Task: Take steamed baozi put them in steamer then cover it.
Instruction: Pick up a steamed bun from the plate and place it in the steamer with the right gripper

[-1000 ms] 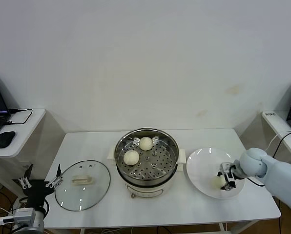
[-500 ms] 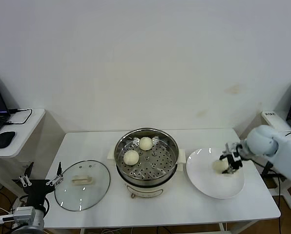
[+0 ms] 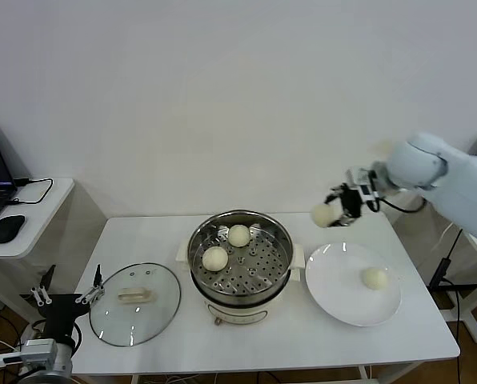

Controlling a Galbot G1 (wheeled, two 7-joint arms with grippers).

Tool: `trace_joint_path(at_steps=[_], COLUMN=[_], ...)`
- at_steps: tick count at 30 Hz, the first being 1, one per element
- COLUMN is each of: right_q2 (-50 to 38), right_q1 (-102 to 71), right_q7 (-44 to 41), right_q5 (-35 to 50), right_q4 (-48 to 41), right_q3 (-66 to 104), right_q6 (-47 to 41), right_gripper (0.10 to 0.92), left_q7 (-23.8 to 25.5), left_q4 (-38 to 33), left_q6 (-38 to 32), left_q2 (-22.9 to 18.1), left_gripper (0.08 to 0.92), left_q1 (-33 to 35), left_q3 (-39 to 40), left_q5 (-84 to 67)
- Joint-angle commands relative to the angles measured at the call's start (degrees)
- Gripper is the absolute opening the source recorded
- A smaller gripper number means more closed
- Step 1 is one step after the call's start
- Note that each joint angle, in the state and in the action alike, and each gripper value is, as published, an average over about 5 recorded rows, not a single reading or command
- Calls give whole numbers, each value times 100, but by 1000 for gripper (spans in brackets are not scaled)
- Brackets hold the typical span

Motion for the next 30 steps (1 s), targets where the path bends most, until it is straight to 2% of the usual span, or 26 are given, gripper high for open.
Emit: trace_joint_path(at_steps=[1,6,11,23,30], right_q2=[1115,1607,1937,2210,2283], right_q1=[691,489,410,228,239], right_q7=[320,528,513,292,252], right_q5=[461,409,-126,-1312,-1570], right_q4=[35,73,95,-81,-38], right_q3=[-709,-1083,-1391,-1707,-1827], right_q6=[331,921,1591,2861,3250], right_gripper=[594,594,594,602,602], left_q7=[-3,2,-3,-13,-17], left_q4=[8,14,36,26,10], left_q6=[-4,-11,-16,-27,-57], left_q2=[-10,-52,-103,-194,-223], left_gripper=[823,823,823,823,823], left_q1=[10,9,-7,-7,-5], left_q3=[-54,-146,-231,-286,-326], left_q5=[-8,-28,-52,-73,-82])
